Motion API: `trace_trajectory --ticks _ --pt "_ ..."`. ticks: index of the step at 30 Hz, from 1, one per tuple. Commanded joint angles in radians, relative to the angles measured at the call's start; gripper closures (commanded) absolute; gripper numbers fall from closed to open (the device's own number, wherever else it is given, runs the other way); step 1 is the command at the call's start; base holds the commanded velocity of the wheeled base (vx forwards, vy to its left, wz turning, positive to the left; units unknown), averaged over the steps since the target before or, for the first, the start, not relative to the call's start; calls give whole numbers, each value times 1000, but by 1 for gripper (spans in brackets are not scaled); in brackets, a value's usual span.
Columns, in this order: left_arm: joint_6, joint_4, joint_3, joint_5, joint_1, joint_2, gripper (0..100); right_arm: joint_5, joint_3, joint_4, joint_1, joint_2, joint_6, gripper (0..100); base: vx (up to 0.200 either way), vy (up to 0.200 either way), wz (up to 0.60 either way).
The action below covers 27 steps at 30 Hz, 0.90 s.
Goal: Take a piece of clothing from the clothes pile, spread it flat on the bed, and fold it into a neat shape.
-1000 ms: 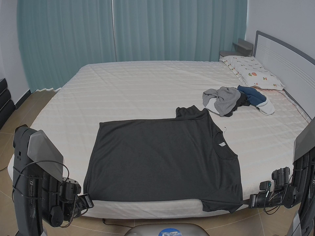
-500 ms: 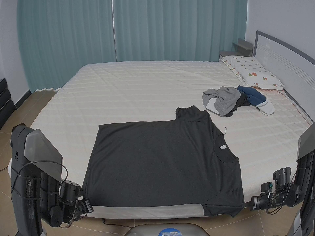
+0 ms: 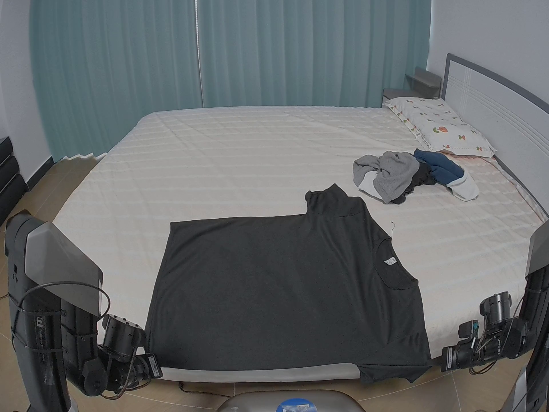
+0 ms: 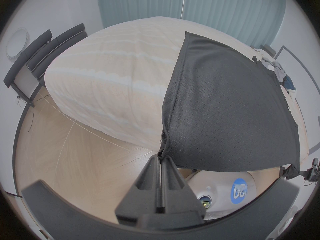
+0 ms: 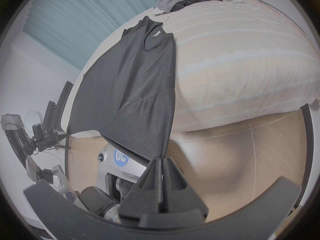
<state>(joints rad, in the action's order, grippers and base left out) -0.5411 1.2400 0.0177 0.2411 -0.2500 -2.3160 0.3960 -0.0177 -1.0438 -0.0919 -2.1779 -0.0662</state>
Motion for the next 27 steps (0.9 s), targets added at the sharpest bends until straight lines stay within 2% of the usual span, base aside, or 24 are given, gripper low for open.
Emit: trace_trajectory --ticks 1,10,19,23,27 --pt "0 -47 -15 -2 -15 52 100 0 18 41 -20 49 19 100 0 0 0" --pt "1 -139 -15 1 -35 79 100 0 18 191 -32 145 78 100 0 0 0" --pt "1 -221 -13 3 -51 136 100 1 18 228 -31 174 91 100 0 0 0" --pt "1 -198 -12 1 -51 138 100 12 18 206 -32 182 88 100 0 0 0" --pt "20 -51 -13 -5 -37 142 100 15 15 151 -26 184 77 100 0 0 0"
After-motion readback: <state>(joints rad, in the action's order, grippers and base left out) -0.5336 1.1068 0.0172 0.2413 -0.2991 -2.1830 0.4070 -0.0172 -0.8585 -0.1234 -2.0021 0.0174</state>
